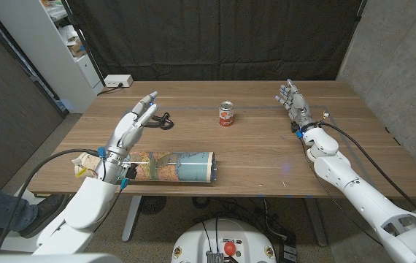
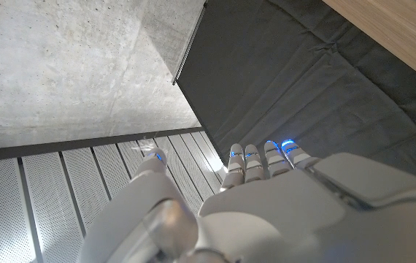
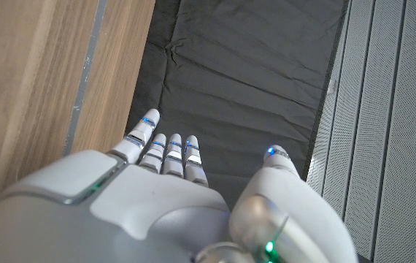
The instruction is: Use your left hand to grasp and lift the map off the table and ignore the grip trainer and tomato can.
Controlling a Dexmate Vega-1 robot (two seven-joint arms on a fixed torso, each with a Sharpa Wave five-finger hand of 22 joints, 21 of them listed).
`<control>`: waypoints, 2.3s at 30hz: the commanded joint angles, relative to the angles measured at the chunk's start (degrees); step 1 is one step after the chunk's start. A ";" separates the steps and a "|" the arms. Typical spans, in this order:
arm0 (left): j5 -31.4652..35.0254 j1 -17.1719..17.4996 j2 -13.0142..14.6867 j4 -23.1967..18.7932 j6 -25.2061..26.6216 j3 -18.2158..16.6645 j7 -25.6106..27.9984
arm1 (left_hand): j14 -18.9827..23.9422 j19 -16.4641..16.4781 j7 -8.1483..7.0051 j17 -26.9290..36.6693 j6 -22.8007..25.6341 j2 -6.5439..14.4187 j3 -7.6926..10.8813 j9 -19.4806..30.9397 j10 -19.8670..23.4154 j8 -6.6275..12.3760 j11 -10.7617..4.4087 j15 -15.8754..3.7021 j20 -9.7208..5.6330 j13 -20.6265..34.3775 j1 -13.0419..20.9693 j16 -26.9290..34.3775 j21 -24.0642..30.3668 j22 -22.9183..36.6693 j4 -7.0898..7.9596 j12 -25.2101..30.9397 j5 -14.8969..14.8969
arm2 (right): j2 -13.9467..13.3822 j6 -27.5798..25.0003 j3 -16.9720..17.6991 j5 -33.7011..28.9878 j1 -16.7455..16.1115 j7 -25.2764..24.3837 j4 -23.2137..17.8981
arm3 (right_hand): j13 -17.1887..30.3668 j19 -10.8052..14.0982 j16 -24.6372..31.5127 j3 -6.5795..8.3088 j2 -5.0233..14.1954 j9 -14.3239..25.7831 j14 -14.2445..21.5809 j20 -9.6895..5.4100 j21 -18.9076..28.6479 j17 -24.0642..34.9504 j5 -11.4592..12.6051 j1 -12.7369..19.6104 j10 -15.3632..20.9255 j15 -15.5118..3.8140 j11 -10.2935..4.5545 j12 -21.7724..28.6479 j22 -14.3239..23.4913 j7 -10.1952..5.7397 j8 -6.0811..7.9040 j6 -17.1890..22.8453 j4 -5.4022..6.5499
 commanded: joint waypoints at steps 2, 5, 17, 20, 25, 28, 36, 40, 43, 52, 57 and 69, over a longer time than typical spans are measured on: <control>3.97 4.31 -1.90 -3.24 1.62 -3.45 0.17 | 0.46 -2.52 0.33 0.13 0.39 0.03 0.30 0.32 0.34 0.10 0.48 0.53 0.50 0.16 0.83 0.00 -0.36 0.08 -0.50 0.35 -0.28 | -0.06 0.20 0.07 -0.15 -0.13 -0.20 -0.37 | 0.21 0.47 0.20 -0.11 0.28 0.16 0.34 -0.08 -0.19 -0.07 0.30 0.04 0.76 0.09 -0.07 -0.27 0.23 -0.07 -0.19 0.61 0.04; 4.79 5.29 -2.56 -3.86 1.85 -4.26 0.25 | 0.49 -2.49 0.43 0.13 0.28 0.06 0.33 0.32 0.34 0.03 0.50 0.58 0.50 0.16 0.94 -0.02 -0.44 0.08 -0.61 0.31 -0.28 | -0.08 0.25 0.06 -0.17 -0.23 -0.22 -0.55 | 0.21 0.53 0.19 -0.12 0.30 0.16 0.35 -0.08 -0.27 -0.11 0.31 0.06 0.76 0.01 -0.14 -0.29 0.23 -0.09 -0.22 0.60 0.01; 6.67 7.58 -5.36 -4.73 0.46 -6.26 0.04 | 0.52 -2.35 0.41 0.13 0.28 0.15 0.44 0.33 0.36 -0.02 0.53 0.69 0.57 0.16 1.29 -0.09 -0.67 0.07 -0.92 0.24 -0.30 | -0.13 0.52 0.15 -0.20 -0.59 -0.38 -1.01 | 0.21 0.60 0.18 -0.15 0.31 0.17 0.41 -0.10 -0.50 -0.21 0.34 0.11 0.83 0.04 -0.09 -0.31 0.24 -0.01 -0.26 0.61 -0.06; 7.07 7.82 -5.85 -5.04 0.69 -6.53 -0.15 | 0.64 -2.30 0.33 0.13 0.29 0.18 0.48 0.33 0.40 -0.03 0.55 0.67 0.62 0.17 1.40 -0.06 -0.72 0.07 -1.01 0.24 -0.31 | -0.19 0.51 0.18 -0.19 -0.62 -0.36 -1.17 | 0.21 0.64 0.20 -0.16 0.33 0.17 0.47 -0.10 -0.55 -0.22 0.35 0.11 0.86 0.00 -0.11 -0.31 0.24 -0.04 -0.26 0.65 -0.06; 8.24 8.30 -6.43 -6.06 1.69 -7.31 -0.47 | 0.61 -2.20 0.25 0.13 0.23 0.24 0.56 0.33 0.46 -0.07 0.53 0.69 0.77 0.17 1.65 -0.11 -0.85 0.07 -1.23 0.22 -0.32 | -0.21 0.55 0.27 -0.13 -0.51 -0.32 -1.38 | 0.21 0.71 0.19 -0.18 0.35 0.17 0.48 -0.10 -0.67 -0.27 0.37 0.13 0.96 -0.01 -0.08 -0.29 0.24 -0.02 -0.28 0.68 -0.10; 9.13 8.80 -6.73 -7.06 2.66 -7.96 -0.66 | 0.76 -2.11 0.28 0.13 0.14 0.26 0.62 0.34 0.51 -0.11 0.60 0.80 0.81 0.17 1.85 -0.08 -0.93 0.07 -1.39 0.21 -0.33 | -0.18 0.61 0.33 -0.08 -0.50 -0.36 -1.48 | 0.21 0.74 0.19 -0.19 0.37 0.17 0.50 -0.10 -0.74 -0.30 0.38 0.14 0.96 0.00 -0.08 -0.31 0.24 -0.04 -0.31 0.64 -0.11; 12.21 9.93 -7.93 -9.23 4.46 -9.39 -0.57 | 0.93 -1.86 0.20 0.13 0.04 0.36 0.90 0.35 0.71 -0.12 0.45 0.73 0.98 0.18 2.73 -0.10 -1.19 0.06 -2.06 0.20 -0.33 | -0.22 0.74 0.52 0.02 -0.70 -0.51 -1.61 | 0.22 0.94 0.22 -0.22 0.40 0.18 0.61 -0.14 -0.89 -0.36 0.41 0.15 0.97 -0.04 -0.13 -0.34 0.25 -0.09 -0.31 0.74 -0.15; 13.37 10.37 -8.40 -9.93 5.13 -9.87 -0.67 | 1.03 -1.68 0.27 0.13 -0.06 0.40 1.06 0.36 0.72 -0.12 0.49 0.83 1.19 0.19 3.23 -0.10 -1.29 0.05 -2.43 0.17 -0.33 | -0.22 0.89 0.57 -0.01 -0.74 -0.56 -1.61 | 0.22 1.01 0.24 -0.23 0.41 0.18 0.68 -0.16 -0.96 -0.39 0.42 0.16 0.99 0.00 -0.05 -0.34 0.25 -0.08 -0.31 0.77 -0.17; 14.32 10.76 -8.78 -10.47 5.59 -10.18 -0.65 | 1.11 -1.63 0.29 0.13 -0.26 0.41 1.23 0.36 0.66 -0.16 0.52 0.90 1.37 0.20 3.81 -0.11 -1.45 0.03 -2.85 0.11 -0.31 | -0.24 0.89 0.58 -0.02 -0.80 -0.58 -1.66 | 0.22 1.05 0.26 -0.24 0.42 0.18 0.75 -0.16 -1.00 -0.41 0.43 0.18 1.01 0.02 -0.10 -0.34 0.25 -0.12 -0.32 0.77 -0.18; 16.86 12.39 -10.07 -12.32 6.40 -11.64 -0.56 | 1.10 -1.34 0.33 0.14 -0.58 0.40 1.72 0.39 0.49 -0.12 0.58 1.04 1.63 0.23 5.53 -0.22 -1.86 0.01 -4.09 -0.05 -0.23 | -0.03 0.98 0.39 -0.14 -0.79 -0.60 -1.73 | 0.22 1.16 0.24 -0.26 0.44 0.18 0.78 -0.08 -1.21 -0.49 0.47 0.26 1.01 0.05 -0.04 -0.38 0.25 -0.11 -0.39 0.70 -0.27; 18.23 13.34 -10.84 -13.21 6.94 -12.39 -0.67 | 1.12 -1.28 0.43 0.14 -0.79 0.36 1.91 0.40 0.42 -0.14 0.71 1.15 1.88 0.24 6.26 -0.25 -2.06 0.00 -4.61 -0.10 -0.19 | 0.27 1.06 0.13 -0.35 -0.63 -0.68 -1.69 | 0.22 1.15 0.24 -0.27 0.42 0.19 0.82 0.00 -1.31 -0.52 0.49 0.29 1.02 0.04 -0.05 -0.39 0.25 -0.14 -0.40 0.69 -0.31; 22.74 15.15 -12.63 -16.33 9.88 -13.94 -0.76 | 1.25 -0.10 0.19 0.15 -1.50 -0.24 2.38 0.45 0.34 -0.13 0.96 1.72 2.59 0.32 8.93 -0.33 -2.44 -0.03 -6.42 -0.20 0.16 | 0.18 0.64 0.00 -0.58 -0.68 -1.14 -2.28 | 0.22 1.29 0.24 -0.31 0.42 0.19 0.89 0.08 -1.57 -0.61 0.53 0.39 1.05 0.13 -0.01 -0.41 0.26 -0.22 -0.41 0.76 -0.42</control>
